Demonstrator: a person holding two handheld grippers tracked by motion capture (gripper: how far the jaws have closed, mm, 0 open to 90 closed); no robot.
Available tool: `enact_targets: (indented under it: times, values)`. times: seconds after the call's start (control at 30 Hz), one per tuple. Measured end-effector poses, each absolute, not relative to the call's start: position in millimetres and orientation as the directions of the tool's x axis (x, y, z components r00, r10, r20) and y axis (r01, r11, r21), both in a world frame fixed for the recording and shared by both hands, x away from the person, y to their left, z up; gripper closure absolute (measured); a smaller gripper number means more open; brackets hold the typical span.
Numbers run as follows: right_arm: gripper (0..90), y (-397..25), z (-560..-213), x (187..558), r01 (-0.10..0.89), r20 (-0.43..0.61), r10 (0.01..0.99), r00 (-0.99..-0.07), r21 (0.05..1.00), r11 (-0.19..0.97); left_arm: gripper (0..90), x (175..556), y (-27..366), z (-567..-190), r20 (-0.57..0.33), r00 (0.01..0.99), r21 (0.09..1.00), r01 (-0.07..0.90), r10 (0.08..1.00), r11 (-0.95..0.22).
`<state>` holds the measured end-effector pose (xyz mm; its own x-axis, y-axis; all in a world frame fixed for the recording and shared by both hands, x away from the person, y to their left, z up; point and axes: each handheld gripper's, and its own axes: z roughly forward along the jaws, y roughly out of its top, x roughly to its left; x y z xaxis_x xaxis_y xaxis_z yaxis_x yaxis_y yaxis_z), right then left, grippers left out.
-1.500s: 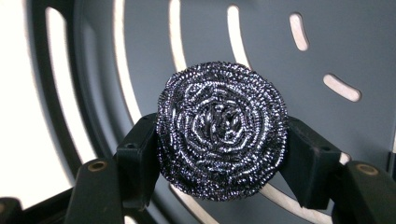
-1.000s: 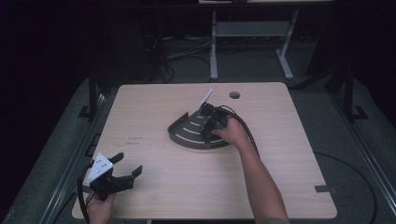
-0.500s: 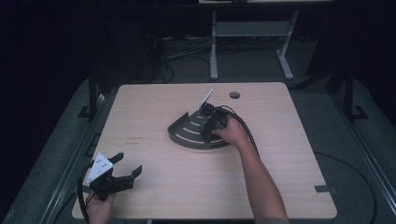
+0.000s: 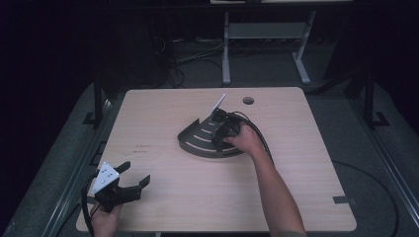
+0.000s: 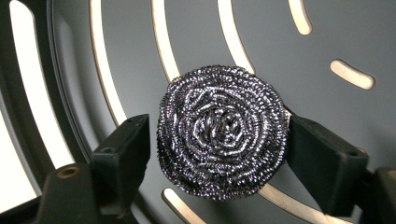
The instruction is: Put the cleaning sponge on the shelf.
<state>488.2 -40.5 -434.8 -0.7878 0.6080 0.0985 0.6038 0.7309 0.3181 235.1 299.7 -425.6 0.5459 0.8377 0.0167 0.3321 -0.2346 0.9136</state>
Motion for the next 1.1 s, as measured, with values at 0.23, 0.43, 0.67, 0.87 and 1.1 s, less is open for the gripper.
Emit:
enact_targets:
  times: [0.23, 0.43, 0.67, 0.87, 1.1]
  values:
    - [16.7, -44, -428, 486, 0.603, 0.113, 0.605, -0.788, 0.337, 0.723, 13.3, 235, 300, -426, 0.015, 0.545, 0.914, 0.333, 0.838, -0.232]
    - [16.6, -48, -419, 483, 0.604, 0.125, 0.606, -0.786, 0.362, 0.709, 13.3, 235, 300, -426, 0.017, 0.546, 0.914, 0.332, 0.837, -0.235]
    - [16.6, -53, -411, 480, 0.595, 0.128, 0.599, -0.791, 0.390, 0.703, 13.3, 235, 299, -426, 0.016, 0.548, 0.914, 0.330, 0.836, -0.234]
    - [16.7, -58, -404, 474, 0.591, 0.123, 0.598, -0.792, 0.398, 0.701, 13.3, 234, 299, -425, 0.022, 0.550, 0.914, 0.327, 0.835, -0.239]
    - [16.6, -64, -397, 470, 0.584, 0.123, 0.593, -0.796, 0.412, 0.699, 13.3, 234, 299, -425, 0.020, 0.546, 0.915, 0.328, 0.837, -0.236]
